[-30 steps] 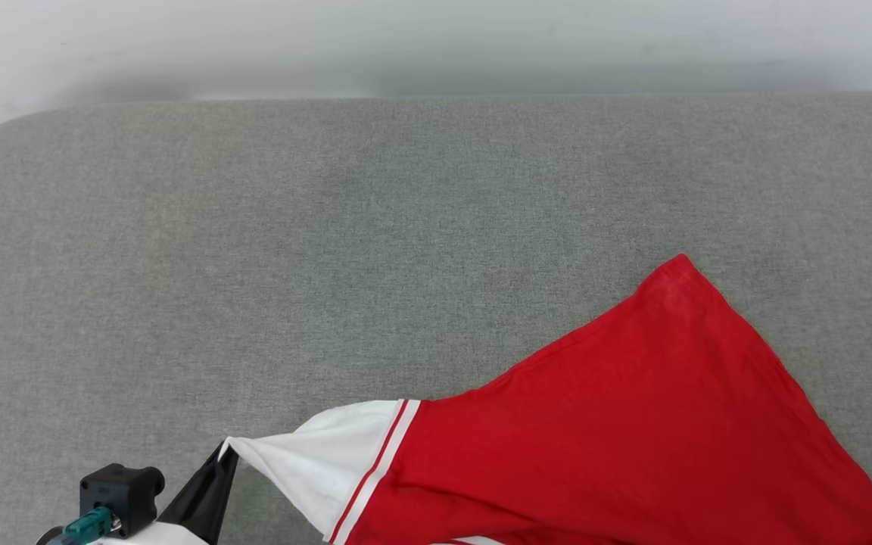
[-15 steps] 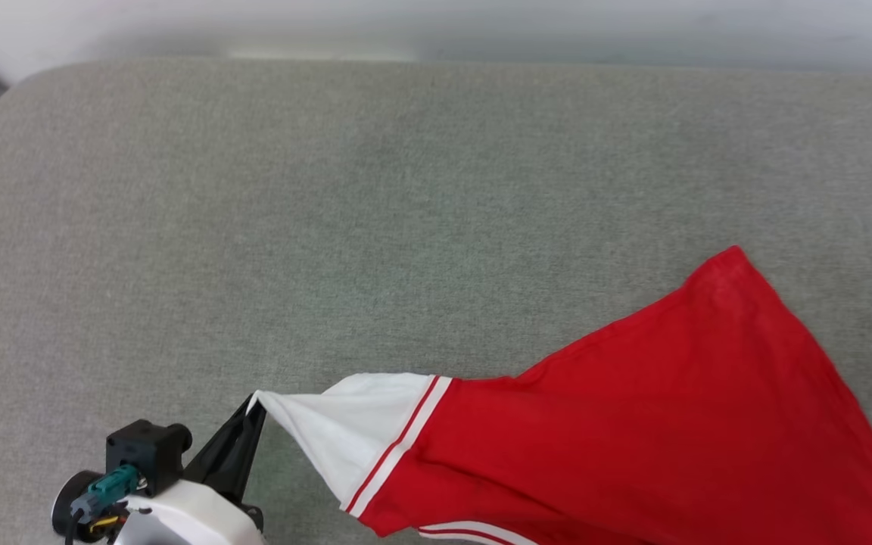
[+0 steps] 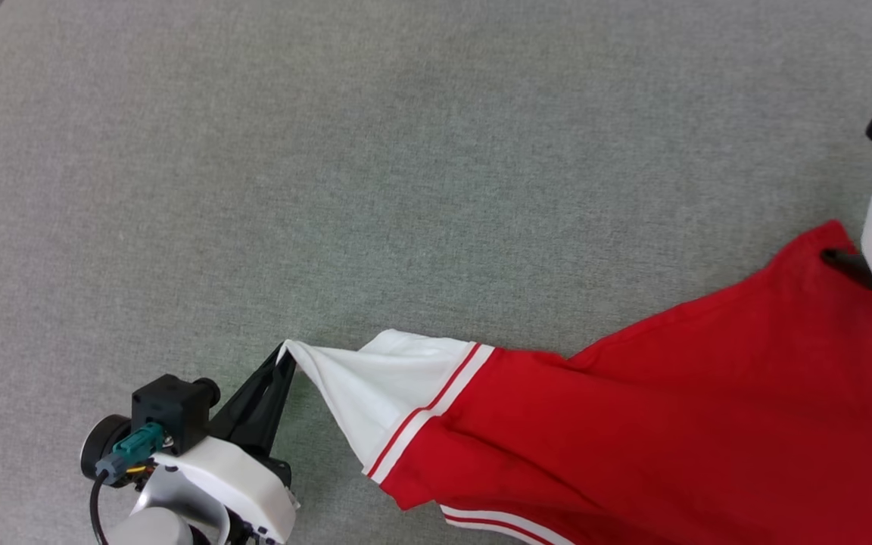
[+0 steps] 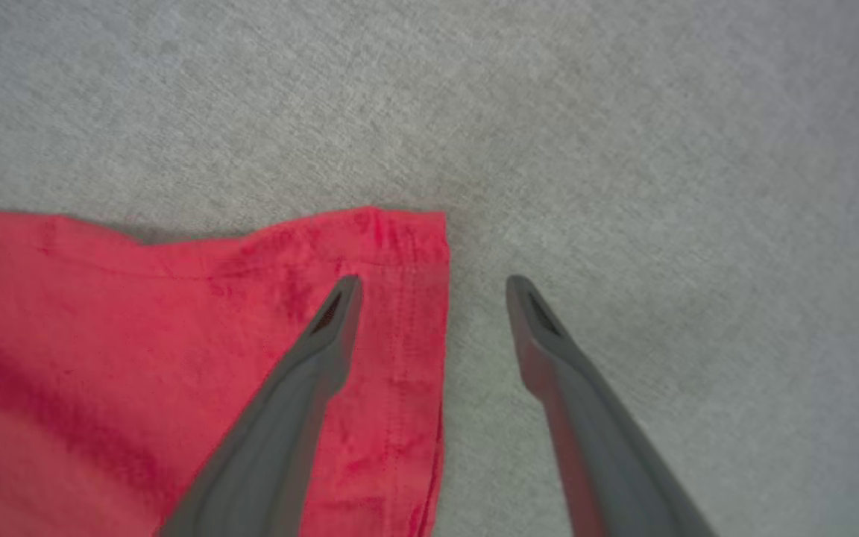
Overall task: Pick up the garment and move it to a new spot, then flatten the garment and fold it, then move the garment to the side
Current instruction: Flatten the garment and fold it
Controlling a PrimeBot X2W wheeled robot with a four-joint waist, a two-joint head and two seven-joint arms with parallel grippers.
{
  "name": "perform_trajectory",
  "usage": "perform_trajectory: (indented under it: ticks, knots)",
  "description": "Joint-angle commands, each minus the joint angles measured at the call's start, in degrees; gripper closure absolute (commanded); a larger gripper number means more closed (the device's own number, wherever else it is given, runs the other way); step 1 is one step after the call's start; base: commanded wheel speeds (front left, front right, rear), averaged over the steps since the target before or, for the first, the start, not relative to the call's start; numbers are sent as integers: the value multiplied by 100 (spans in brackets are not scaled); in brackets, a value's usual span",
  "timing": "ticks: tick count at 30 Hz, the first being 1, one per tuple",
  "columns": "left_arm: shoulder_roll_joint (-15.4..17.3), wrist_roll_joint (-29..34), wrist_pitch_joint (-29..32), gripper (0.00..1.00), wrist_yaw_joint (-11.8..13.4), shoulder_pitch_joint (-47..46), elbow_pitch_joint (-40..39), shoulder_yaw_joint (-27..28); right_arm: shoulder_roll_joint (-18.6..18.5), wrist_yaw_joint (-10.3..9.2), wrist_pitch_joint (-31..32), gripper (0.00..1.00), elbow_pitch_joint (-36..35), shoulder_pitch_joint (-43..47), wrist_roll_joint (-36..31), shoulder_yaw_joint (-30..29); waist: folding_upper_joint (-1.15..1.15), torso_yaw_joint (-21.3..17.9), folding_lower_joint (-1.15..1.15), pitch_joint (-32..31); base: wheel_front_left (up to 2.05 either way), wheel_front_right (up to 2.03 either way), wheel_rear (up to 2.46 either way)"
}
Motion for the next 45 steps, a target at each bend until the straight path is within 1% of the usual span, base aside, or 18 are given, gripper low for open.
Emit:
perform_trajectory:
  ticks: [1,5,8,9,10,11,17,21,25,29,32,35,38,43,44,45]
  knots:
    - [-15,22,-13,100,-21,-91,17,10,38,-3,-34,0,75,-55,-30,54,0,96,-1,132,0,0,0]
    - [-83,43,-29,100,-71,-204,98,10,169,-2,-317,0,442,54,-25,341,0,155,-1,257,0,0,0]
    - [-121,59,-33,100,-107,-255,158,-5,115,1,-322,0,658,337,146,686,0,190,-1,278,0,0,0]
    - [-120,62,-37,100,-113,-264,176,-2,86,6,-389,17,679,349,169,737,0,184,-1,275,0,0,0]
    - [-116,70,-40,100,-117,-266,197,-3,60,6,-491,72,689,324,201,758,0,170,-1,260,0,0,0]
    - [-103,78,-43,100,-116,-257,220,-7,38,5,-578,100,689,281,233,774,0,147,-1,228,0,0,0]
    - [17,94,-30,100,-102,-226,260,16,-30,-2,-1257,100,544,-215,349,808,0,-39,-1,-229,0,0,0]
    - [155,167,100,100,-174,-353,200,-28,-95,-2,-1698,100,413,-379,430,953,0,-167,-1,-657,0,0,0]
    - [310,281,244,100,-208,-648,78,37,-219,-3,-2116,100,278,-529,517,1051,0,-314,-1,-1012,0,0,0]
    - [409,384,434,100,-303,-1169,-79,148,-316,-3,-2544,100,233,-668,510,946,0,-472,-1,-1200,0,0,0]
    - [465,561,662,100,-356,-1721,-232,233,-308,-3,-2817,100,223,-828,364,829,0,-602,-1,-1231,0,0,0]
    - [483,722,896,100,-426,-2352,-331,336,-196,-3,-3068,100,197,-1032,246,653,0,-729,-1,-1181,0,0,0]
    - [453,828,1112,100,-549,-3035,-350,469,-82,-3,-3300,100,238,-1293,10,391,0,-840,-1,-1046,0,0,0]
    - [312,949,1397,100,-814,-4227,-121,678,251,-3,-3562,100,364,-1867,-507,-105,0,-977,-1,-695,0,0,0]
    - [312,949,1397,100,-814,-4227,-121,678,251,-3,-3562,100,364,-1867,-507,-105,0,-977,-1,-695,0,0,0]
    - [243,954,1450,100,-872,-4461,-56,700,335,-2,-3582,100,397,-1997,-613,-184,0,-996,-1,-618,0,0,0]
